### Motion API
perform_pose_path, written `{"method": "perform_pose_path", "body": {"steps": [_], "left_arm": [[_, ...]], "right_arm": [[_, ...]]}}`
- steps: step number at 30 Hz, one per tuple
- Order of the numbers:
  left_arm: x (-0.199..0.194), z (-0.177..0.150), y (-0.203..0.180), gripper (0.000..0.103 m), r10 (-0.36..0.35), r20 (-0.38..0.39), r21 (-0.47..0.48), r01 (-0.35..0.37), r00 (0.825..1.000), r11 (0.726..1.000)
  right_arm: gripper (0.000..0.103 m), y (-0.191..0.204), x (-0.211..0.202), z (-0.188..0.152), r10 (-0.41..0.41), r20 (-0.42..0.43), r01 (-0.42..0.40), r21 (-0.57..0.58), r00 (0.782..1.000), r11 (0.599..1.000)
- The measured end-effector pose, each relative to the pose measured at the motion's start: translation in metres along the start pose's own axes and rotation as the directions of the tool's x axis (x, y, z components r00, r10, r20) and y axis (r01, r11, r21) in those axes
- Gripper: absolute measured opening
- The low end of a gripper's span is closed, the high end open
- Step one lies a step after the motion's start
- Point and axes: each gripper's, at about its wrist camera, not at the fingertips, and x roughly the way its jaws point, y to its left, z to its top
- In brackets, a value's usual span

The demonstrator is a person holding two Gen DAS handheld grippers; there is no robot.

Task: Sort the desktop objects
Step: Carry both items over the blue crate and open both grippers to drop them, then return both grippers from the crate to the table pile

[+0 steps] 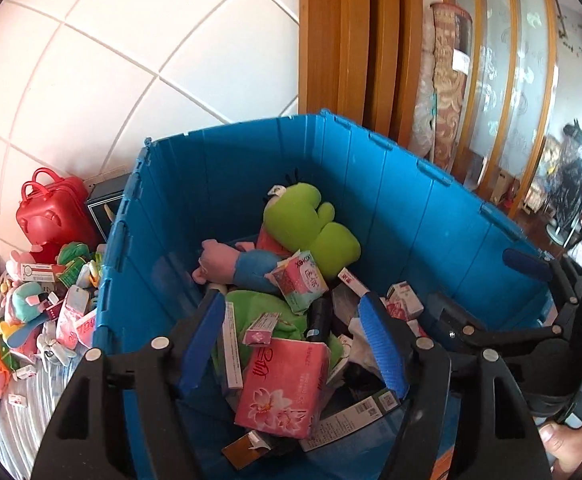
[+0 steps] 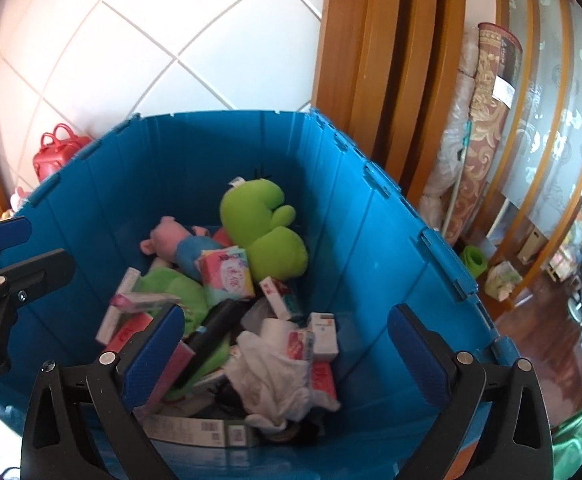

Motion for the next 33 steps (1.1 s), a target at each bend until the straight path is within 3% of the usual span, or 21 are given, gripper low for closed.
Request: {"method": "perform_pose_path", "body": {"steps": [7,12,17,27,33], "left_arm": [[-0.026,-0.004,0.022,0.069,0.006,0.070,-0.011,-0.005,0.998,1.000],[-0.038,-0.006,0.046,0.069,-0.021,0.088,-0.010,0.022,0.996,1.000],[-0.050,-0.012,0.082,0.069,-0.041,0.112,0.010,0.040,0.993,0.999],[-0.078,-0.048,0.238,0.070,0.045,0.119,-0.007,-0.045,0.992,0.999],[-0.082,-0.079,0.346,0.071,0.141,0.049,-0.047,-0.139,0.989,0.989]], "right_arm": [[0.103,0.023,-0.029,0.011,0.011,0.094,-0.011,-0.002,0.996,1.000],[0.103,0.040,-0.021,0.012,-0.003,0.063,0.002,0.019,0.998,1.000],[0.103,0.071,-0.038,0.010,-0.014,0.085,0.010,0.053,0.996,0.999],[0.103,0.207,-0.077,0.034,0.004,0.189,-0.017,0.065,0.982,0.998],[0.103,0.286,-0.087,0.039,0.035,0.203,-0.054,0.091,0.979,0.994]]}}
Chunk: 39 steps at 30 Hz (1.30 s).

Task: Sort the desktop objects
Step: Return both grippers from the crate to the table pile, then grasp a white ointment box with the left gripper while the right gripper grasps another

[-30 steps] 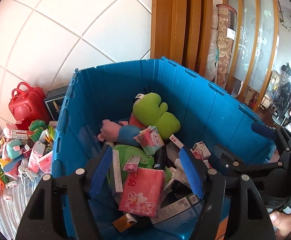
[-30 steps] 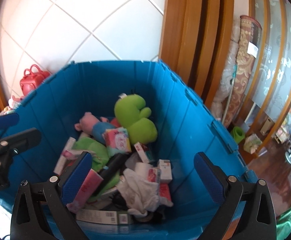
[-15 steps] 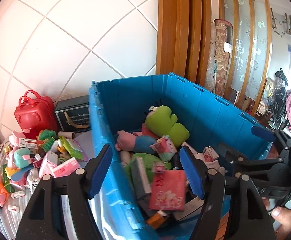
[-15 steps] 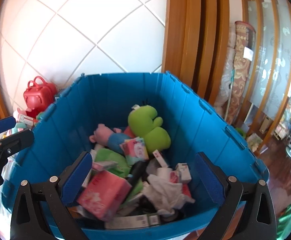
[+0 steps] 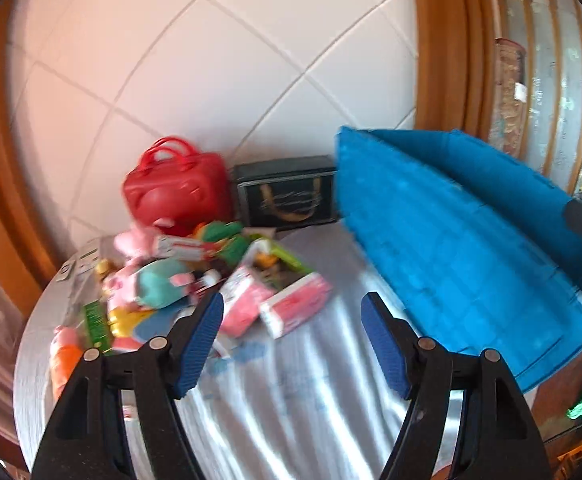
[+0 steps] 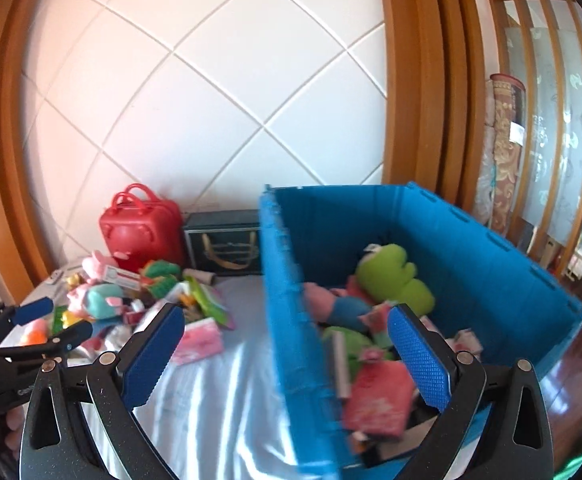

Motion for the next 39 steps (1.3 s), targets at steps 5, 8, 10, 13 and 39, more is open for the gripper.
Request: {"method": "perform_pose_path", "body": {"steps": [5,8,10,13,39], "left_arm": [[0.008,-0.028,0.080,0.071,0.023,-0.035,-0.052,-0.025,0.999,0.998],[0.018,-0.049,0.127,0.071,0.049,-0.056,-0.101,-0.055,0.997,0.993],[0.029,-0.065,0.157,0.071,0.082,-0.091,-0.129,-0.093,0.992,0.987],[0.049,-0.088,0.196,0.071,0.141,-0.154,-0.169,-0.167,0.978,0.971],[0.193,-0.237,0.302,0.071,0.124,-0.528,-0.496,-0.424,0.840,0.758]], "right_arm": [[0.103,0.053,0.012,-0.008,0.007,-0.032,-0.008,-0.010,0.999,1.000],[0.103,0.075,0.028,-0.015,0.004,-0.058,-0.005,-0.017,0.998,1.000],[0.103,0.085,0.038,-0.022,-0.001,-0.075,0.000,-0.024,0.997,1.000],[0.103,0.096,0.061,-0.035,0.019,-0.124,-0.023,-0.031,0.992,0.999],[0.103,0.173,0.251,-0.129,0.209,-0.491,-0.273,-0.063,0.846,0.960]]}}
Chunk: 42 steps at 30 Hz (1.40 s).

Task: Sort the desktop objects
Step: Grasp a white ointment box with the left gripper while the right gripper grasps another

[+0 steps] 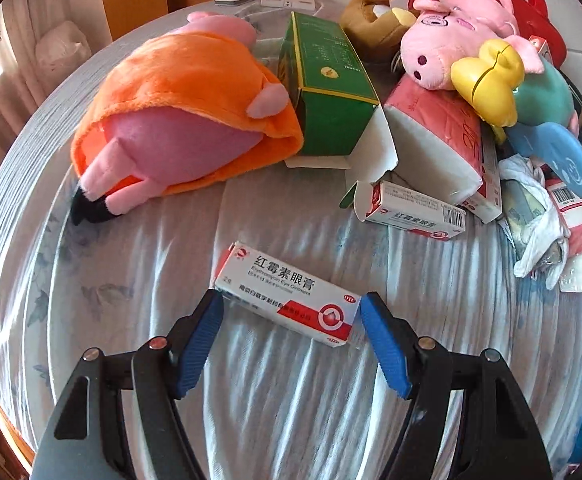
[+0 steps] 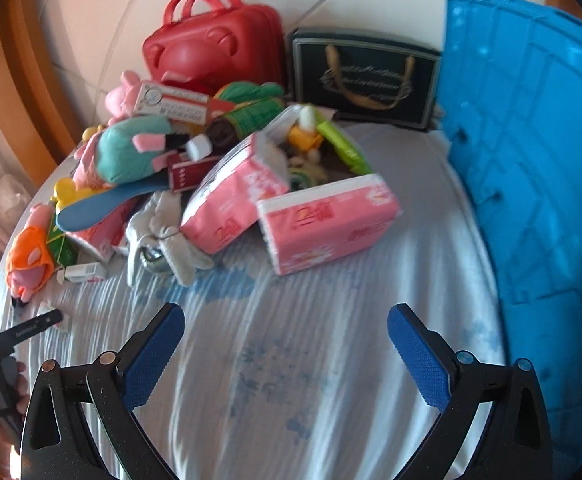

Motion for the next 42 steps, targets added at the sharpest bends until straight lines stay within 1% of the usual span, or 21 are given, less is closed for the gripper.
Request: {"method": "perform_pose_path", "body": {"steps": [2,3,4,5,6,7,11,14,16,18,19,21,22,25,33,35,37,38,39,40,42], "left_arm": [[0.006,0.004,-0.004,0.070,0.012,0.006,-0.008,-0.012,1.000,1.000],[0.007,0.006,-0.006,0.065,0.024,0.008,0.004,-0.024,1.000,1.000],[0.007,0.007,-0.009,0.046,0.041,0.015,0.027,-0.042,0.999,0.999],[0.007,0.007,-0.012,0.036,0.058,0.021,0.054,-0.059,0.998,0.997],[0.008,0.007,-0.014,0.022,0.058,0.019,0.090,-0.059,0.998,0.994],[0.008,0.007,-0.014,0.019,0.028,0.010,0.112,-0.029,1.000,0.993],[0.004,0.001,-0.014,0.019,0.012,0.000,0.177,-0.012,1.000,0.984],[-0.001,-0.003,-0.010,0.018,-0.002,-0.004,0.196,0.003,1.000,0.981],[-0.004,-0.001,-0.005,0.018,-0.012,0.000,0.190,0.012,1.000,0.982],[-0.007,0.002,-0.003,0.018,-0.004,0.020,0.185,0.000,1.000,0.983],[-0.007,0.004,-0.003,0.018,-0.002,0.024,0.183,-0.003,1.000,0.983],[-0.006,0.009,-0.004,0.018,-0.006,0.026,0.184,0.001,1.000,0.983],[-0.004,0.010,-0.005,0.018,-0.006,0.024,0.184,0.002,1.000,0.983],[0.004,0.012,-0.008,0.018,-0.001,0.006,0.177,-0.001,1.000,0.984],[0.017,0.017,-0.013,0.018,0.020,0.013,0.192,-0.023,1.000,0.981],[0.018,0.018,-0.013,0.018,0.021,0.014,0.199,-0.023,1.000,0.980],[0.017,0.019,-0.013,0.018,0.019,0.019,0.200,-0.022,1.000,0.980],[0.017,0.019,-0.013,0.018,0.023,0.023,0.198,-0.027,0.999,0.980],[0.016,0.019,-0.012,0.018,0.019,0.024,0.196,-0.023,1.000,0.980],[0.016,0.019,-0.012,0.018,0.015,0.024,0.193,-0.019,1.000,0.981],[0.015,0.017,-0.013,0.018,0.012,0.024,0.194,-0.016,1.000,0.981]], "right_arm": [[0.103,0.015,0.016,0.003,0.043,-0.030,-0.044,-0.036,0.999,0.998],[0.103,0.024,0.024,0.005,0.070,-0.048,-0.073,-0.062,0.996,0.995],[0.103,0.032,0.030,0.005,0.091,-0.058,-0.096,-0.083,0.994,0.992],[0.103,0.044,0.038,0.006,0.121,-0.069,-0.128,-0.113,0.990,0.985],[0.103,0.056,0.045,0.006,0.145,-0.081,-0.156,-0.142,0.986,0.977],[0.103,0.067,0.052,0.006,0.165,-0.096,-0.179,-0.170,0.982,0.969],[0.103,0.123,0.079,0.002,0.238,-0.157,-0.276,-0.298,0.958,0.914],[0.103,0.159,0.100,0.001,0.289,-0.244,-0.361,-0.337,0.925,0.870],[0.102,0.181,0.109,0.000,0.280,-0.246,-0.358,-0.384,0.928,0.851],[0.089,0.198,0.116,0.001,0.269,-0.231,-0.345,-0.427,0.935,0.836],[0.085,0.206,0.120,0.003,0.277,-0.237,-0.357,-0.437,0.931,0.826],[0.067,0.220,0.125,0.005,0.283,-0.233,-0.362,-0.459,0.930,0.812],[0.065,0.226,0.129,0.007,0.278,-0.230,-0.357,-0.469,0.933,0.808],[0.065,0.238,0.137,0.011,0.277,-0.233,-0.358,-0.480,0.932,0.801],[0.065,0.255,0.161,0.013,0.238,-0.245,-0.334,-0.509,0.940,0.793],[0.064,0.257,0.164,0.012,0.247,-0.257,-0.347,-0.501,0.935,0.793],[0.046,0.257,0.163,0.010,0.241,-0.258,-0.343,-0.504,0.936,0.792],[0.027,0.257,0.161,0.009,0.237,-0.263,-0.342,-0.504,0.935,0.793],[0.021,0.255,0.159,0.008,0.251,-0.276,-0.361,-0.493,0.928,0.792],[0.020,0.253,0.155,0.007,0.270,-0.293,-0.385,-0.478,0.917,0.789],[0.017,0.251,0.148,0.003,0.289,-0.304,-0.407,-0.467,0.907,0.785]]}}
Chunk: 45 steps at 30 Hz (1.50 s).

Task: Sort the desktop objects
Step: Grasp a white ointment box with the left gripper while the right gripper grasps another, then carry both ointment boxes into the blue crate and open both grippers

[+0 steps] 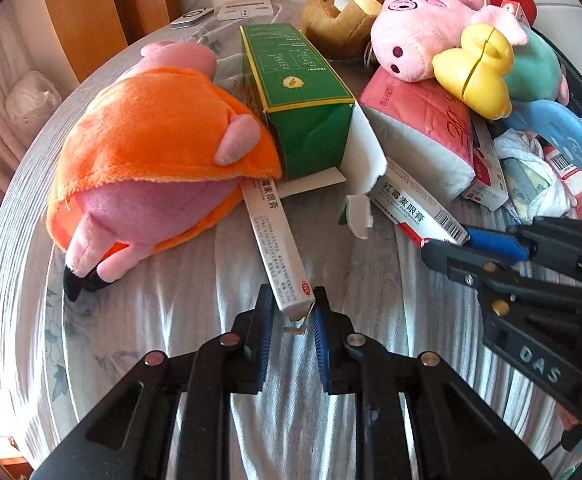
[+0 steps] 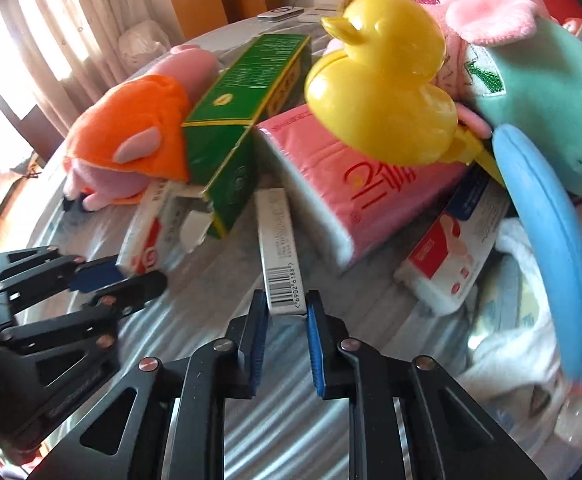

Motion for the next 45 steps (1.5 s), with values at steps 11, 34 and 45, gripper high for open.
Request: {"method": "perform_pose_path", "body": {"steps": [11,34,45], "left_arm": [[-0.047,-0.001,-0.021,0.018,-0.011,0.084,0.061,0.005,0.996,0.998],[-0.217,-0.052,-0.137,0.018,-0.278,0.254,0.417,0.154,0.927,0.896],[-0.321,-0.068,-0.272,0.018,-0.491,0.296,0.548,0.275,0.820,0.790]], "right_arm": [[0.017,0.021,-0.067,-0.025,-0.069,0.118,0.070,-0.002,0.991,0.998],[0.017,0.011,-0.294,-0.138,-0.431,0.373,0.294,0.371,0.822,0.881],[0.017,-0.025,-0.459,-0.229,-0.652,0.498,0.345,0.574,0.572,0.742]]}}
